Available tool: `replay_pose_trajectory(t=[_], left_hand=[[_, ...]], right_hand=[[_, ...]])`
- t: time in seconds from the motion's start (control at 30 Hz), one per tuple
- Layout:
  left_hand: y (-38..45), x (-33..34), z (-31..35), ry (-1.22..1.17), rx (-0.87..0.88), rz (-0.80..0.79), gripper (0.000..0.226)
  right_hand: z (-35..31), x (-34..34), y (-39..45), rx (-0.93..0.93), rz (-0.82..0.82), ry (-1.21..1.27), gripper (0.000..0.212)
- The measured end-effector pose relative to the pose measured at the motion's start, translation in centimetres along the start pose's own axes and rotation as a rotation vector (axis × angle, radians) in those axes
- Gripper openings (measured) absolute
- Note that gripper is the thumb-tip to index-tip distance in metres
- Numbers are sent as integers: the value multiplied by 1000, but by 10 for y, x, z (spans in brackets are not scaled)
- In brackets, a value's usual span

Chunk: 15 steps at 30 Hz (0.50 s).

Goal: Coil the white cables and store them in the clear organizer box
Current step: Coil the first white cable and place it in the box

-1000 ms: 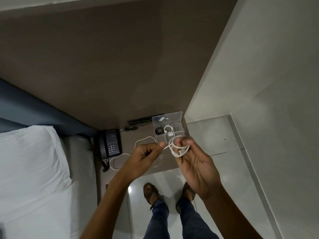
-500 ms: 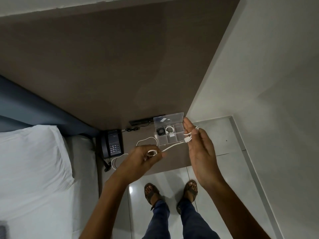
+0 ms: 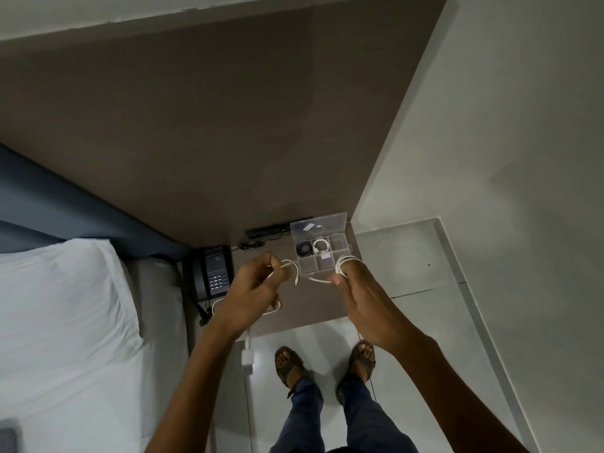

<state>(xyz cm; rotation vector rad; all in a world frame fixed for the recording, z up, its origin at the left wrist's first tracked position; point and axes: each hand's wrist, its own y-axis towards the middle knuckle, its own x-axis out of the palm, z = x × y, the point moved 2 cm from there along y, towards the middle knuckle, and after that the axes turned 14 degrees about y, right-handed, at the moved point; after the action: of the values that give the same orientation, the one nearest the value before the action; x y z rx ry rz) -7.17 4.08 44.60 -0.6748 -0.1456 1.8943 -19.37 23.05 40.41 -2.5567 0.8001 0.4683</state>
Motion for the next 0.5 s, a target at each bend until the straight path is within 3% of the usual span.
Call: replay_pose_trajectory(t=[0.13, 0.23, 0.33, 0.5], left_hand=[[1, -6, 7, -76, 118, -120, 27], [10, -5, 11, -91, 161, -27, 31], [23, -1, 9, -31, 216, 101, 35], [28, 12, -8, 126, 191, 94, 21]], right_hand=[[5, -4, -7, -16, -56, 36, 17], [1, 6, -15, -11, -176, 193, 14], [-10, 16, -22, 48, -333, 400, 29], [-31, 15, -30, 124, -482, 779, 43]])
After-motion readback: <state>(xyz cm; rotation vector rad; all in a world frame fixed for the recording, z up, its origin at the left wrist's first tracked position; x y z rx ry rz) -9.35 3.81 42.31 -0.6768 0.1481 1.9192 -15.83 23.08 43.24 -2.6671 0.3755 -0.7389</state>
